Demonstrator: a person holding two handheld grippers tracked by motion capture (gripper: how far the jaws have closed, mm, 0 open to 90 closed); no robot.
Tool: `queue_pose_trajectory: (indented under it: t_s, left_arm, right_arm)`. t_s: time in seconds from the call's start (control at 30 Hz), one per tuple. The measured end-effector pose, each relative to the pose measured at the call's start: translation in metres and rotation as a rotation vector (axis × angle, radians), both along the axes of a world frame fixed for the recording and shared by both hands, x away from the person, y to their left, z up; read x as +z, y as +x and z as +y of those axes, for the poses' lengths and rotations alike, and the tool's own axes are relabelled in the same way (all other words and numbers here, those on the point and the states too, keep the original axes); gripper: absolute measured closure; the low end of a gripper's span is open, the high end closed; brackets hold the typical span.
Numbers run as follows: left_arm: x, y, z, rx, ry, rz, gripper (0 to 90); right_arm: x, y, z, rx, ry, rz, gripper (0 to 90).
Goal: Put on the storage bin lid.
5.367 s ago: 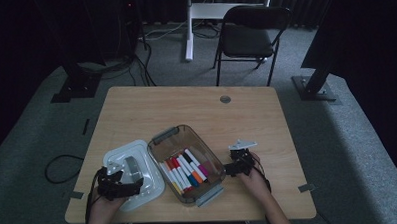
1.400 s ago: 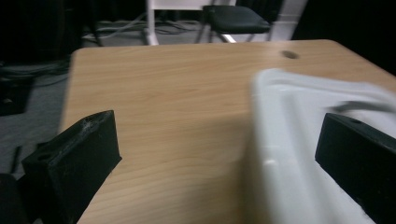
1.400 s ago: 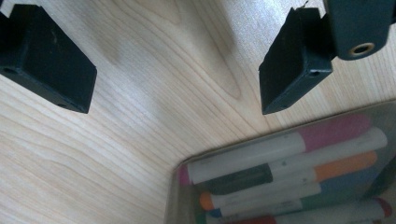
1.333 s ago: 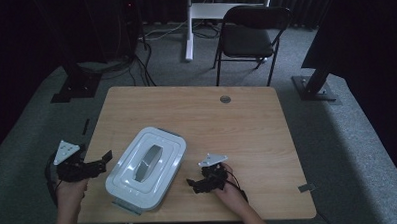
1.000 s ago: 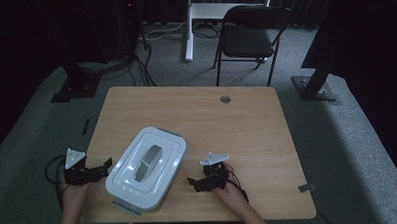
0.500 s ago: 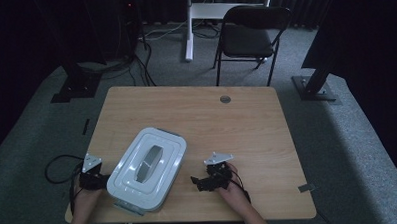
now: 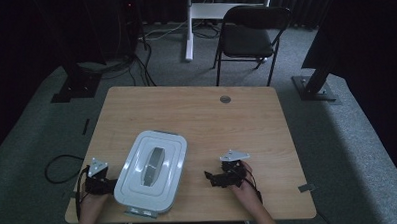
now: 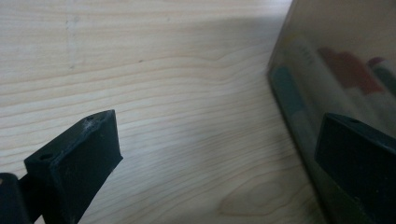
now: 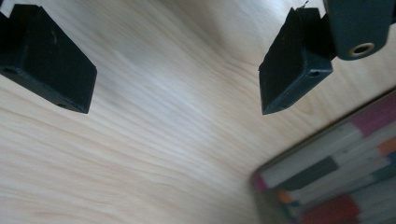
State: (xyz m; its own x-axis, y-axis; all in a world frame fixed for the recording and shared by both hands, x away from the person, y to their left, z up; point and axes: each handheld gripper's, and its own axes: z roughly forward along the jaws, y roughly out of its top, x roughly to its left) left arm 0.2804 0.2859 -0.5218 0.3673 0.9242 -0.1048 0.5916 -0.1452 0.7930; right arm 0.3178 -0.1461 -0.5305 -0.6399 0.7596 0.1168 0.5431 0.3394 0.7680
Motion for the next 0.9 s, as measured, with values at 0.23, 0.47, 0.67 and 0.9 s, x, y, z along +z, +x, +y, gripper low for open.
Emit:
queue_pose_trajectory:
  t_s: [0.23,0.47,0.67,0.9]
  left_arm:
    - [-0.001,0.001,-0.008,-0.023,0.009,-0.004,0.3]
    - [-0.003,0.000,0.010,0.033,0.020,-0.013,0.4]
    - [-0.004,-0.007,0.028,0.114,0.052,-0.010,0.4]
    - [-0.008,-0.017,0.048,0.239,0.071,-0.005,0.4]
  right_arm:
    - [0.003,0.000,-0.050,-0.140,0.013,-0.015,11.1]
    - [0.002,-0.005,-0.094,-0.290,0.022,-0.017,11.2]
    - [-0.004,-0.009,-0.127,-0.418,0.000,-0.001,11.2]
    - [-0.012,-0.009,-0.154,-0.542,-0.041,0.027,11.2]
